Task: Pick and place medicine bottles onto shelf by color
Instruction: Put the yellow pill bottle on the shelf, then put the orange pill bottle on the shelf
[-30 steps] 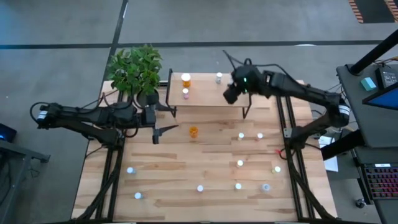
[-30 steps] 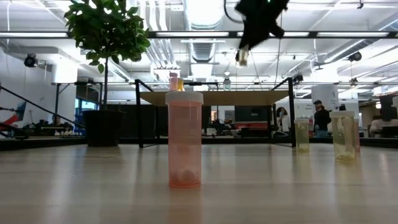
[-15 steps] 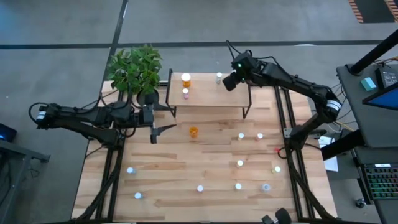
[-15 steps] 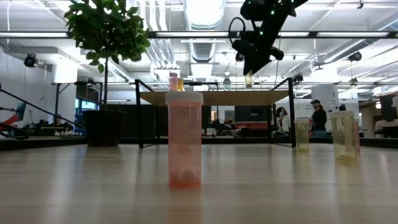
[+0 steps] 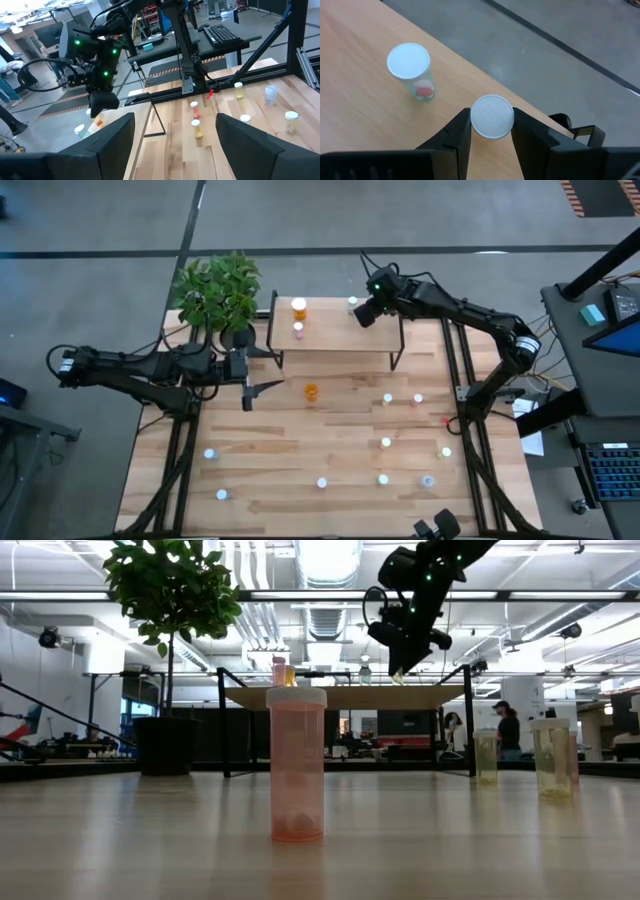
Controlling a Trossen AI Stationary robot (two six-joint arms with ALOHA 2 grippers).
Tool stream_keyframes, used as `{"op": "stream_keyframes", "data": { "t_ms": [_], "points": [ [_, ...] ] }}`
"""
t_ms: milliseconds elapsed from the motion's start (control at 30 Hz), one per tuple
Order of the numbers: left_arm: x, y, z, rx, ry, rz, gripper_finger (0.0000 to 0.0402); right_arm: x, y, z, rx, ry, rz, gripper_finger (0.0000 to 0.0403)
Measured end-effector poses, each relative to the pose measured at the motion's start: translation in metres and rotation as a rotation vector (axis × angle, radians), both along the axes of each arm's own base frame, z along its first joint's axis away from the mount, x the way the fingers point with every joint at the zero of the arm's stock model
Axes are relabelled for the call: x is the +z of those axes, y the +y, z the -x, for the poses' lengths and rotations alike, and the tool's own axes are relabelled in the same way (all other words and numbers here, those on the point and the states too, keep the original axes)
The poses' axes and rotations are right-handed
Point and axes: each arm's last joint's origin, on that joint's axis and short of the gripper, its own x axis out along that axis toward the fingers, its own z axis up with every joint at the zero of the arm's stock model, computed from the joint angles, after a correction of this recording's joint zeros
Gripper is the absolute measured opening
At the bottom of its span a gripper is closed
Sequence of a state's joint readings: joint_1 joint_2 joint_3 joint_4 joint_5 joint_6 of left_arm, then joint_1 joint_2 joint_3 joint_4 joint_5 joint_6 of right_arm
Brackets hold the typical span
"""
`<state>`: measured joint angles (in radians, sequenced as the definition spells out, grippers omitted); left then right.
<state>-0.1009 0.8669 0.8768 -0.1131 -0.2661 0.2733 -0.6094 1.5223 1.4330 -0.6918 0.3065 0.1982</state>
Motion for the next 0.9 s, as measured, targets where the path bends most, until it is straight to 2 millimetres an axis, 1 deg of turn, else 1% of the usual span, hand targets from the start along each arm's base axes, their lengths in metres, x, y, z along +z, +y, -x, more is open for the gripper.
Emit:
{"op": "stream_keyframes", "data": {
  "t_ms": [200, 567, 700, 767, 900],
  "points": [
    [0.000, 0.000, 0.000, 0.000, 0.000, 0.000, 0.0262, -0.001, 0.000, 0.001, -0.003, 0.005, -0.007, 0.0119],
    [0.000, 0.000, 0.000, 0.000, 0.000, 0.000, 0.0262, -0.001, 0.001, 0.001, -0.003, 0.009, -0.009, 0.0165],
    [0.000, 0.000, 0.000, 0.000, 0.000, 0.000, 0.0262, 0.001, 0.001, 0.002, -0.003, 0.007, -0.008, 0.0173],
    [0.000, 0.000, 0.000, 0.000, 0.000, 0.001, 0.0262, 0.006, 0.002, 0.003, -0.002, -0.002, -0.002, 0.0173],
    [0.000, 0.000, 0.000, 0.001, -0.001, 0.004, 0.0262, 0.028, 0.007, 0.008, 0.000, -0.022, 0.012, 0.0174]
  ]
}}
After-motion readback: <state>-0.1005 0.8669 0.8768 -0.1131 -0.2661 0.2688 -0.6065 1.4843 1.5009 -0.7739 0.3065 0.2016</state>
